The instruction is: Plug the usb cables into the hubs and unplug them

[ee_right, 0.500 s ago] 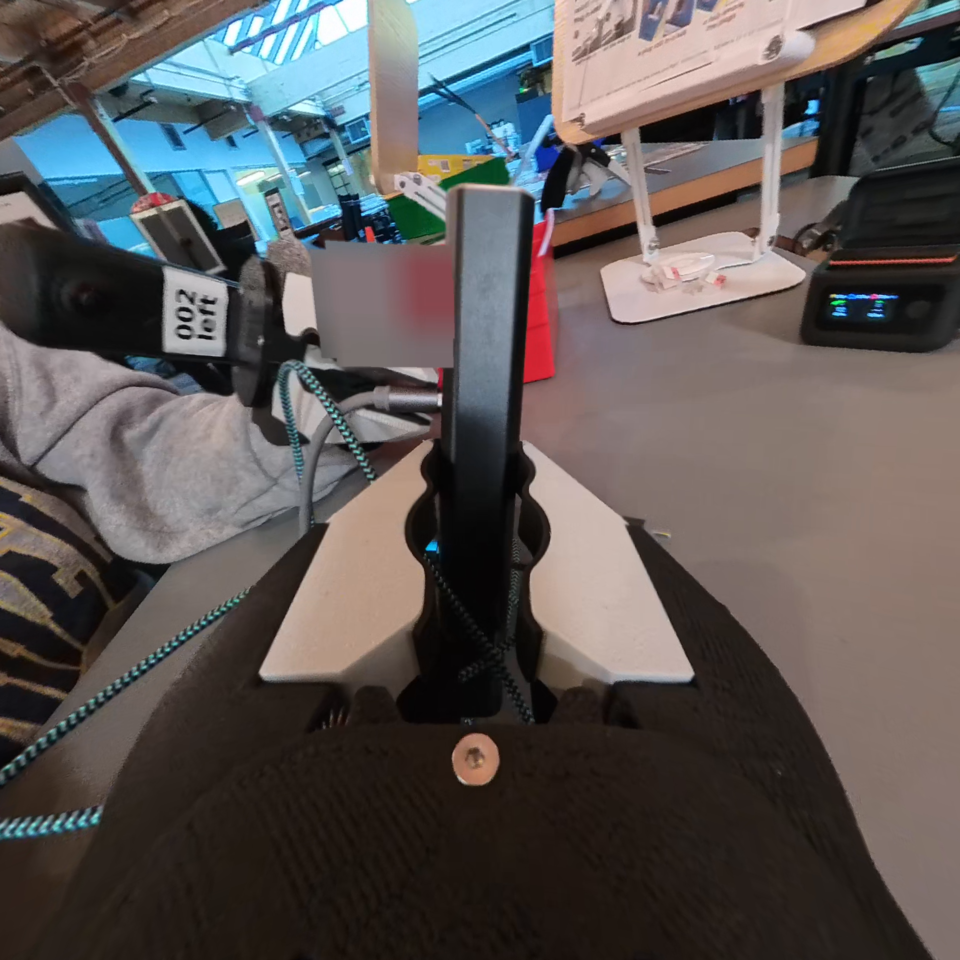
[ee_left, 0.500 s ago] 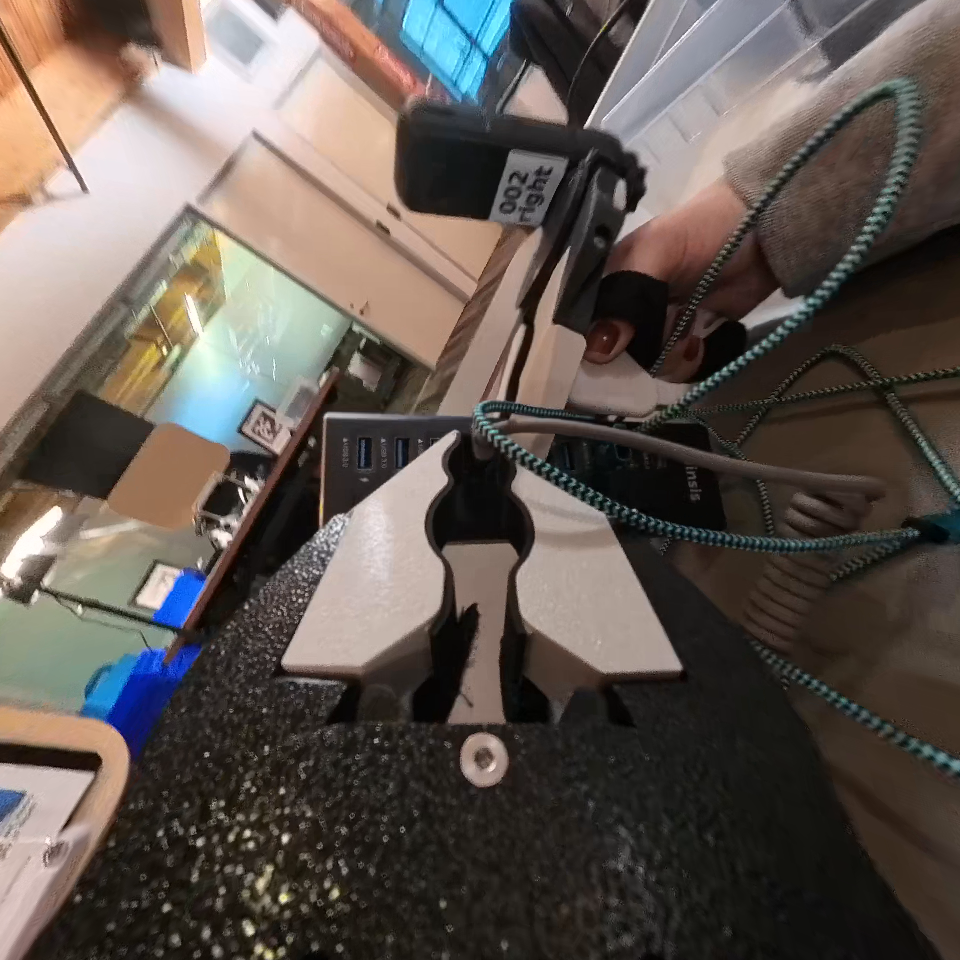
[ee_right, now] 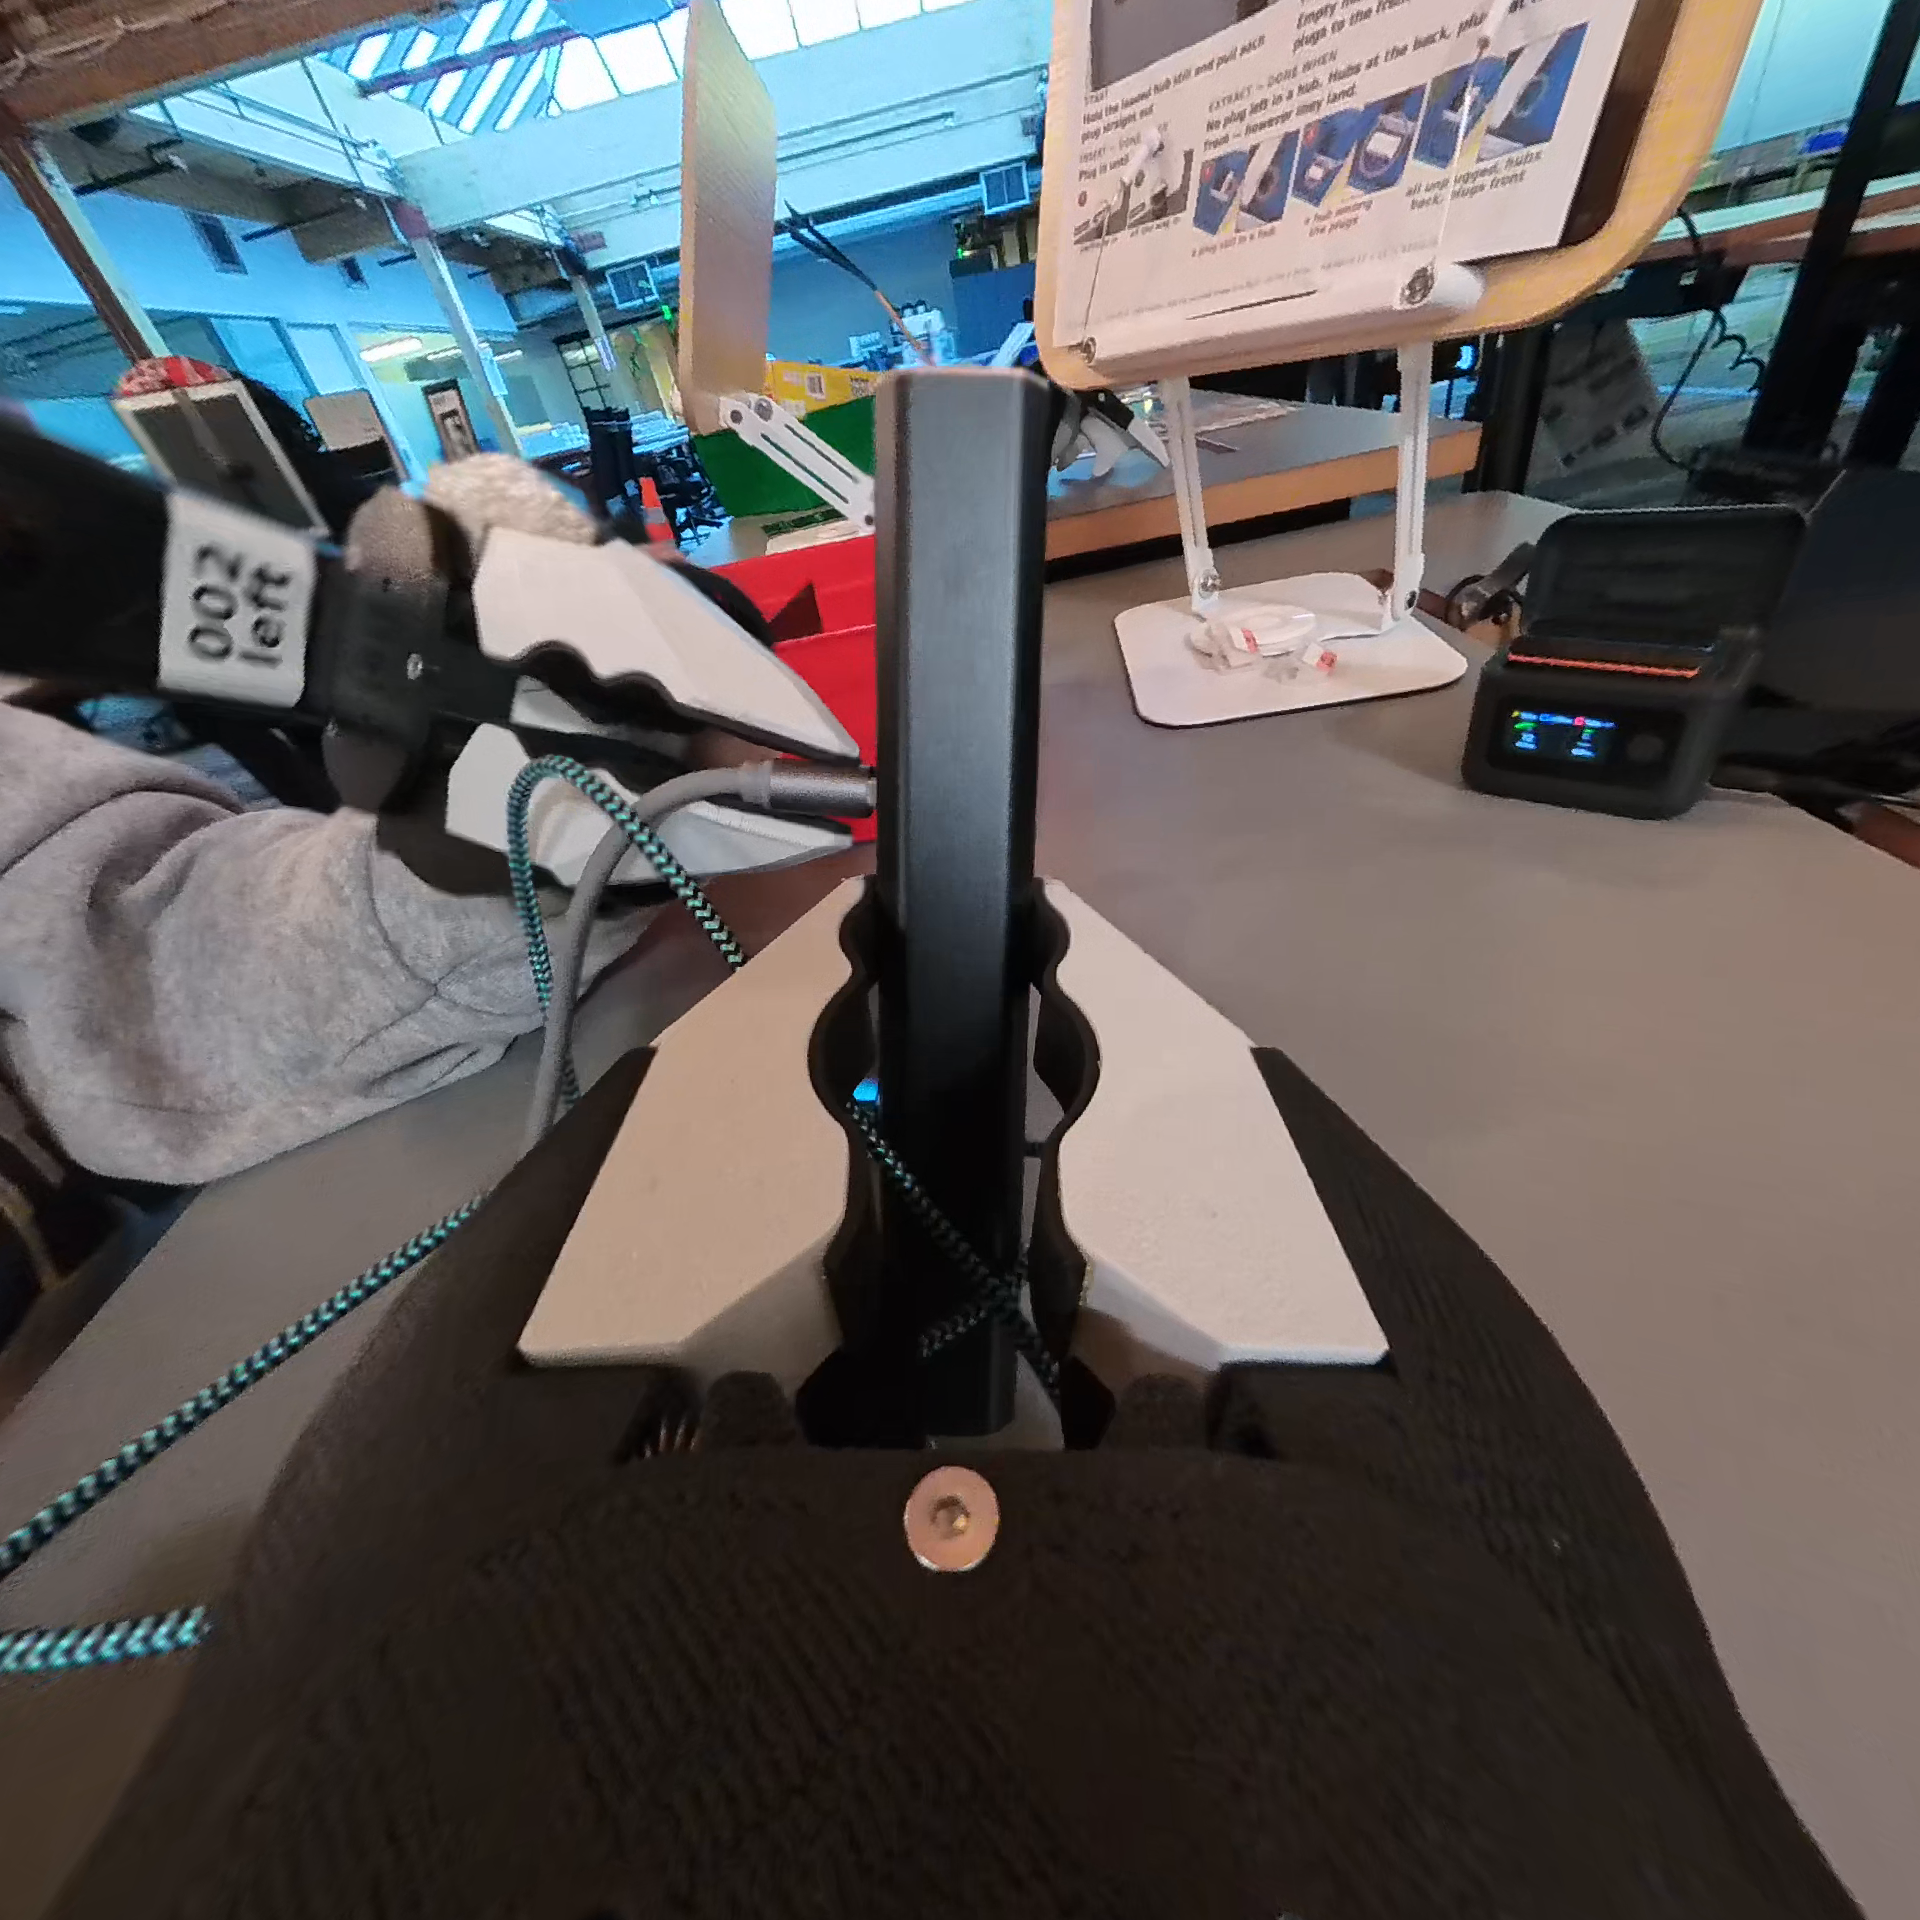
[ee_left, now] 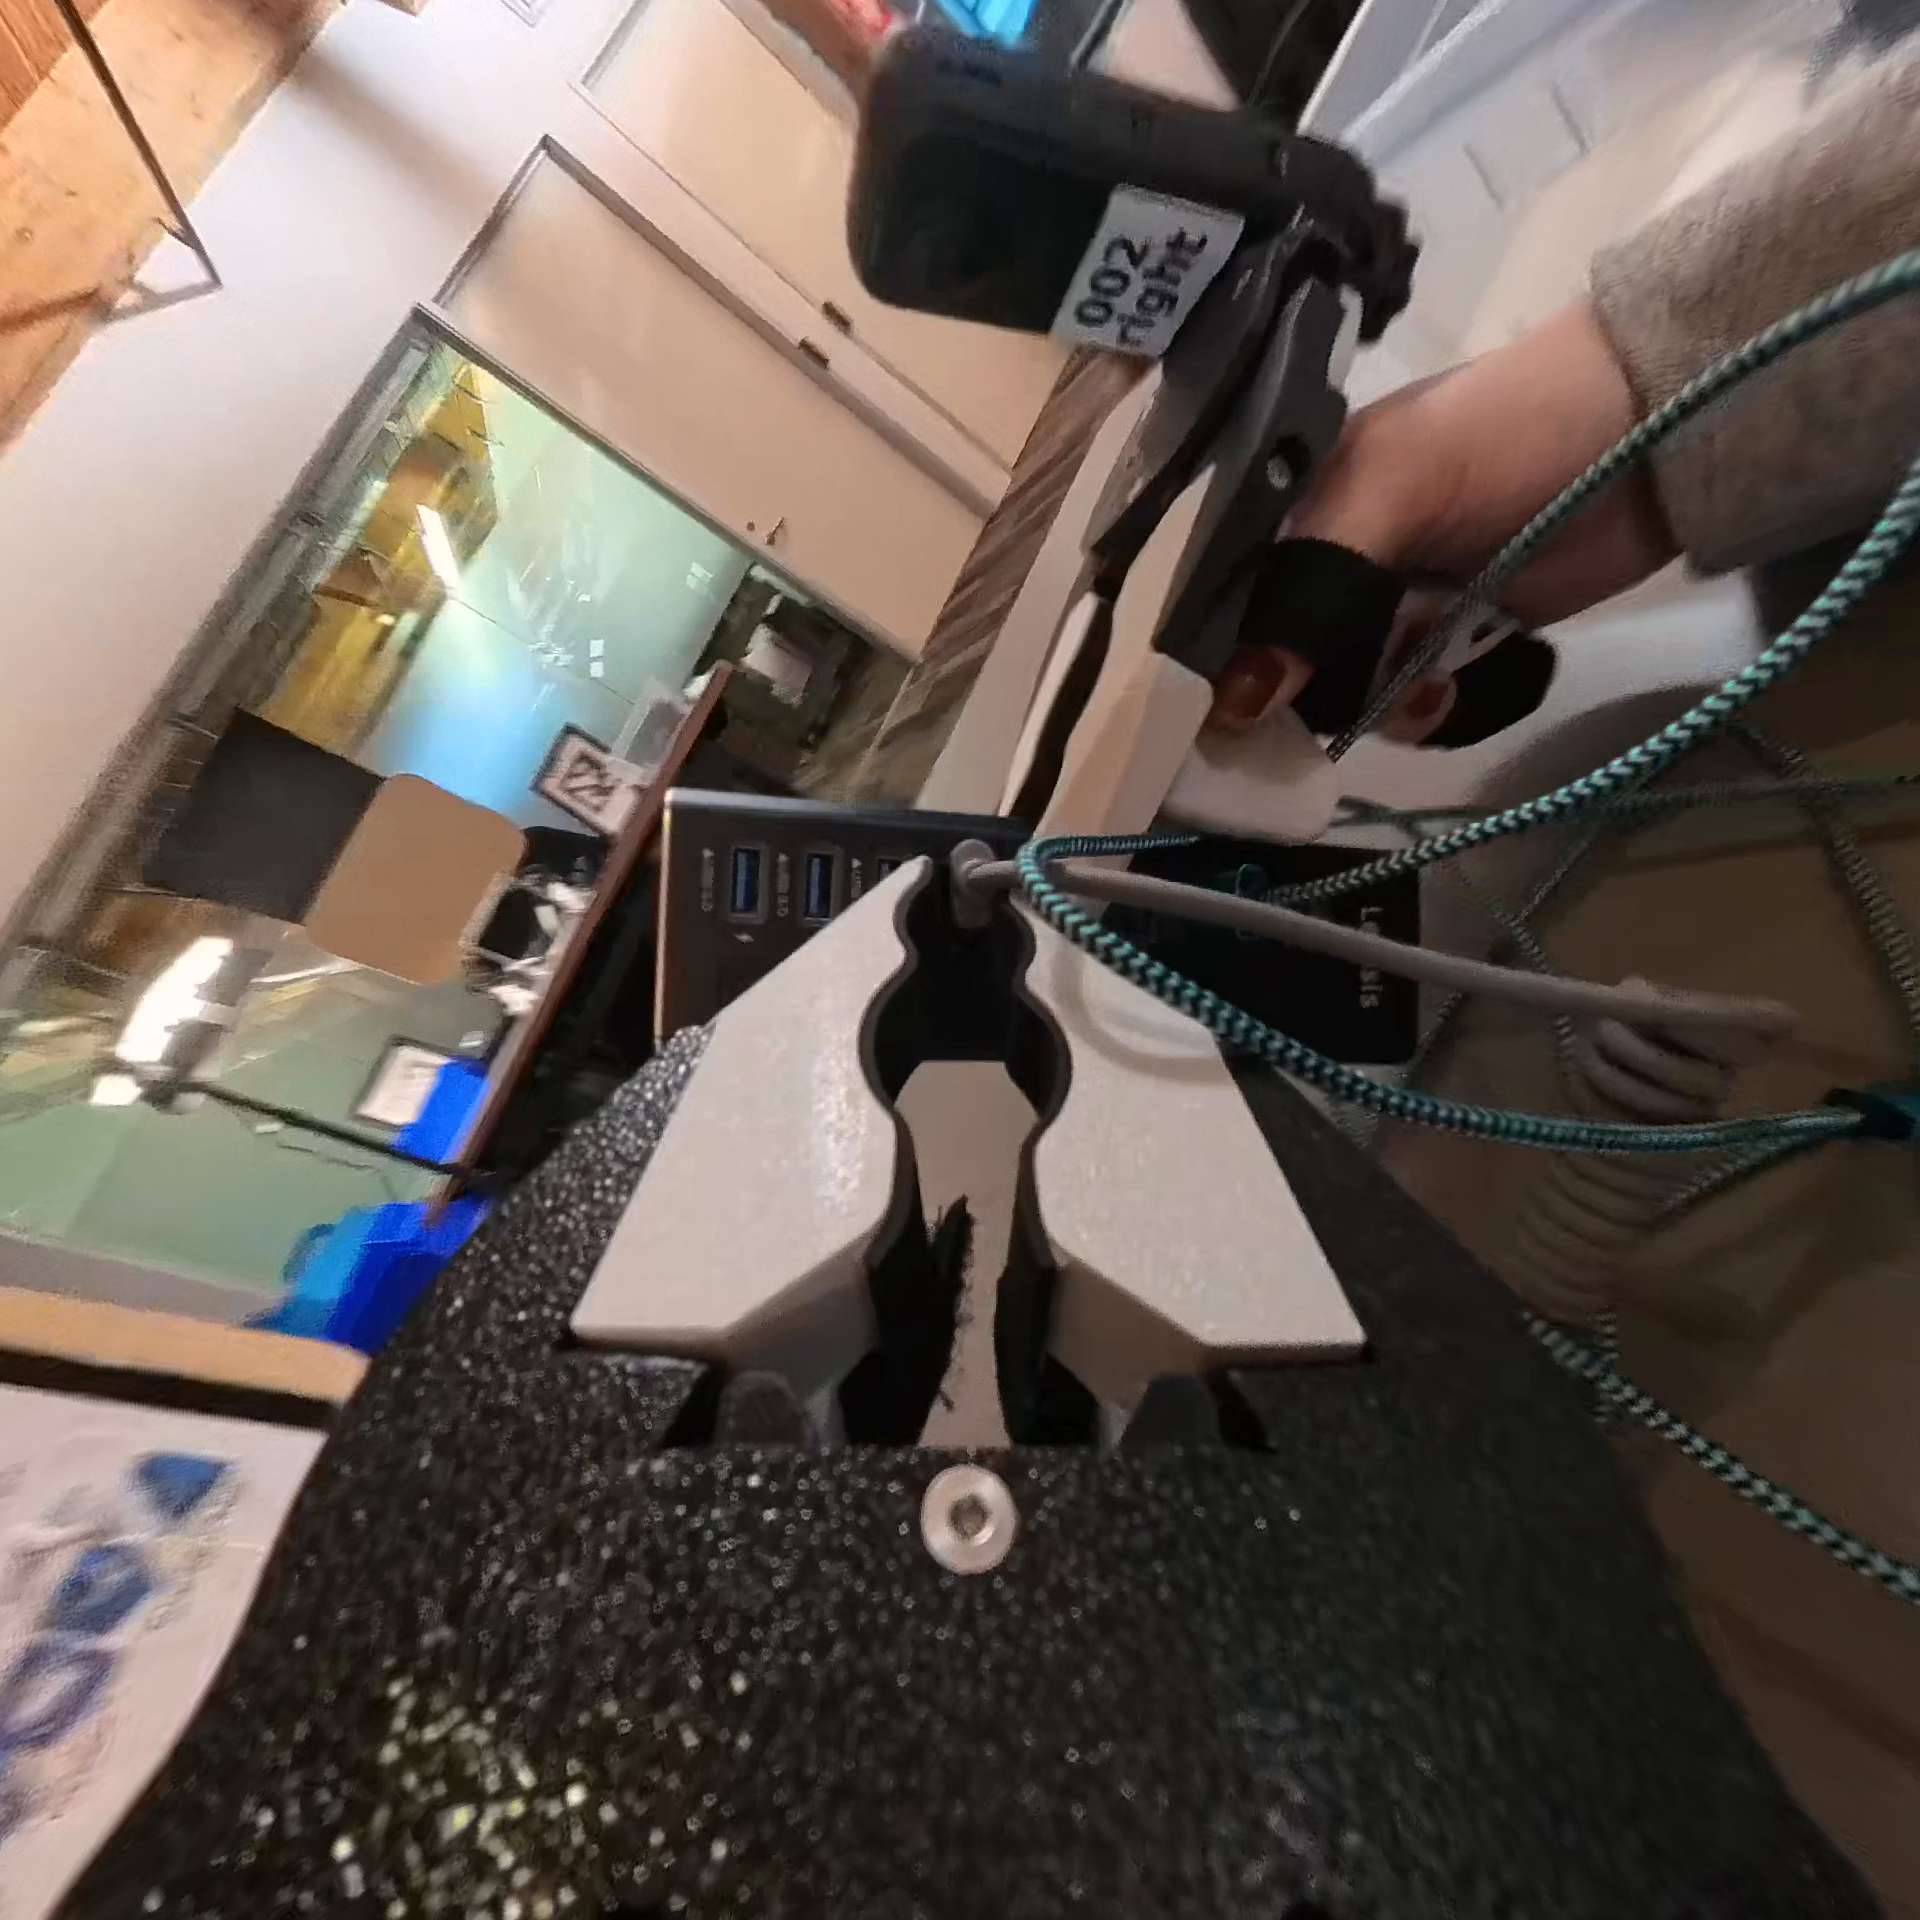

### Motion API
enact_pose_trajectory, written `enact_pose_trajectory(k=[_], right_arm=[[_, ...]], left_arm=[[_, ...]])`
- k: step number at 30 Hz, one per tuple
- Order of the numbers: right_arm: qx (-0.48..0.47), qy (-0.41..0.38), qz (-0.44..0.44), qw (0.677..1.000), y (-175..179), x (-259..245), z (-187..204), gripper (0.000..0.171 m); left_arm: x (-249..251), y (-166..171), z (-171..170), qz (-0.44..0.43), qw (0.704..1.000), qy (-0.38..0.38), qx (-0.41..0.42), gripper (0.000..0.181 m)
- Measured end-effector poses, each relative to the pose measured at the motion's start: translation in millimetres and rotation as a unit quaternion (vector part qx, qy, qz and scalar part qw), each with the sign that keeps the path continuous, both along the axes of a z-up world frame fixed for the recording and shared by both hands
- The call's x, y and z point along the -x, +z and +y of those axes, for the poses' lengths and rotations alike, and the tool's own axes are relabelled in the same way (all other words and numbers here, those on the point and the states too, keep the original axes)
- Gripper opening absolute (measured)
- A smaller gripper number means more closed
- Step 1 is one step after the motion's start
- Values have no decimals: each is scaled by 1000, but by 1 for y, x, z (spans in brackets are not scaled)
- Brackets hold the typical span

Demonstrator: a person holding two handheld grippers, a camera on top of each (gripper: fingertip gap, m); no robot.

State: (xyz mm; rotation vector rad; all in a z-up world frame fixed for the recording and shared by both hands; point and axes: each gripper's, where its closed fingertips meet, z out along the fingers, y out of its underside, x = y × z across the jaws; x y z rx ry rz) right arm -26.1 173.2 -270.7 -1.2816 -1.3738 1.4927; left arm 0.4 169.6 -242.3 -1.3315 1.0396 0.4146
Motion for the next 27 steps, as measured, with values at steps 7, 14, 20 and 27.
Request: enact_pose_trajectory(k=[7, 14, 20, 27], right_arm=[[11, -25, 4, 1000, -1, 5, 7, 26], [4, -8, 7, 1000, 2, 0, 2, 25], [-6, -25, 13, 1000, 3, -2, 7, 25], [-18, -18, 12, 1000, 3, -2, 4, 25]], left_arm=[[2, -1, 3, 110, 991, 57, -53, 8], [1, 1, 0, 50, 998, 23, -27, 6], [-2, 2, 2, 100, 992, 50, -57, 8], [-1, 2, -1, 133, 988, 57, -61, 6]])
